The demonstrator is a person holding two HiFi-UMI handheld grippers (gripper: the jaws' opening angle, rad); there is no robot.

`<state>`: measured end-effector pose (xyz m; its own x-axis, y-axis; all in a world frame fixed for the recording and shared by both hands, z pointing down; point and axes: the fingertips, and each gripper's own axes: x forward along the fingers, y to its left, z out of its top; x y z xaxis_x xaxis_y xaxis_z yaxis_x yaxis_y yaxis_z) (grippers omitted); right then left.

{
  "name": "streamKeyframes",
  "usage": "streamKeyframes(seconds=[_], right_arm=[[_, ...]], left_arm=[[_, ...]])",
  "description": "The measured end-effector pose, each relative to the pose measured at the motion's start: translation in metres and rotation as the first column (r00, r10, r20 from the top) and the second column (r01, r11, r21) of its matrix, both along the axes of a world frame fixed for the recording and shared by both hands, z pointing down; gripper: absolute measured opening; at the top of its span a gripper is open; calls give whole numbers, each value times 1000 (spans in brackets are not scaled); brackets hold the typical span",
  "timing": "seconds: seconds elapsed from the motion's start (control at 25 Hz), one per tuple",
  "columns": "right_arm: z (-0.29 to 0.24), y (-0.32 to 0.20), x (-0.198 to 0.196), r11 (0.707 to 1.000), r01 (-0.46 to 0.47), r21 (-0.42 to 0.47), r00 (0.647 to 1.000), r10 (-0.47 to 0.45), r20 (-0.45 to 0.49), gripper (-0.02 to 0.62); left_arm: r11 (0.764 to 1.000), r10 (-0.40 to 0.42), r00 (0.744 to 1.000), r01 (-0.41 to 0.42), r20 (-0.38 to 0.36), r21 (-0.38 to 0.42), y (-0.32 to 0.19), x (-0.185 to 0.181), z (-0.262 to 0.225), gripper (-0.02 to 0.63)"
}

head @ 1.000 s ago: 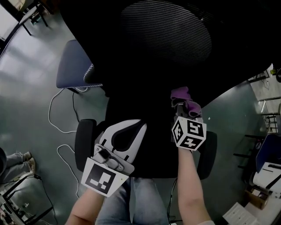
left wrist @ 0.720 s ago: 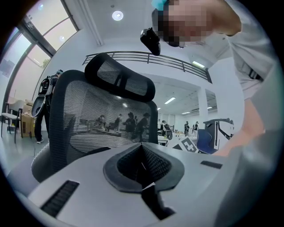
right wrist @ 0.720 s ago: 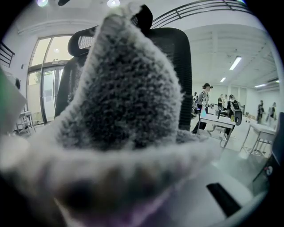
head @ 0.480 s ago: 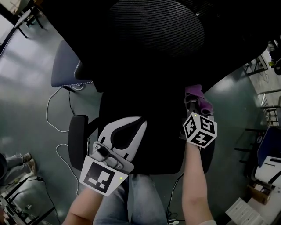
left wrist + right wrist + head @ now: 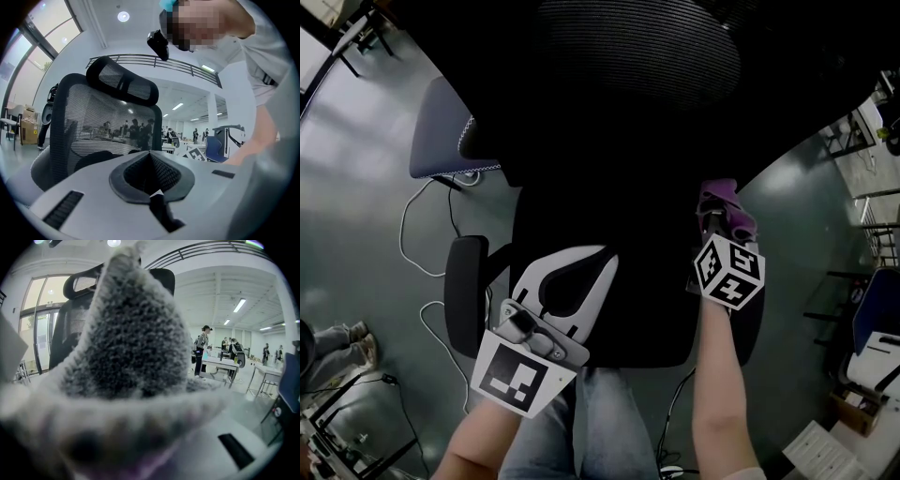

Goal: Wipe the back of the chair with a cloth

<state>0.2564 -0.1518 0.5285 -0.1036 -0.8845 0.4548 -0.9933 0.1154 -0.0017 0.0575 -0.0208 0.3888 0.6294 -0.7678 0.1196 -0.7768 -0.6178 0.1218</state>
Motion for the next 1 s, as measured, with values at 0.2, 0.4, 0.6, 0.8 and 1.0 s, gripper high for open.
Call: streamKeyframes(seconds=[0.2,0.4,0.6,0.8,1.0], right_arm=[[23,6,-2,998,13,-62,1000,-14,-13,78],[39,9,-5,994,20,-109,999,-24,-37,78],[39,8,-10,993,7,-119,998,-14,-56,78],[41,6,-30,991,29,-131,998,-36,-49,78],[44,2,-76,984,111,-138,992,-117,-38,78]], left_arm=[[1000,-7,1000,7,-1,3,1,-4,-1,11],[1000,-20,1000,20,-3,12,2,-10,-3,11],[999,-36,999,36,-16,16,1,-18,-4,11],[999,-40,999,40,-18,13,2,-24,-2,11],[999,-52,999,52,-12,15,0,-35,-2,11]])
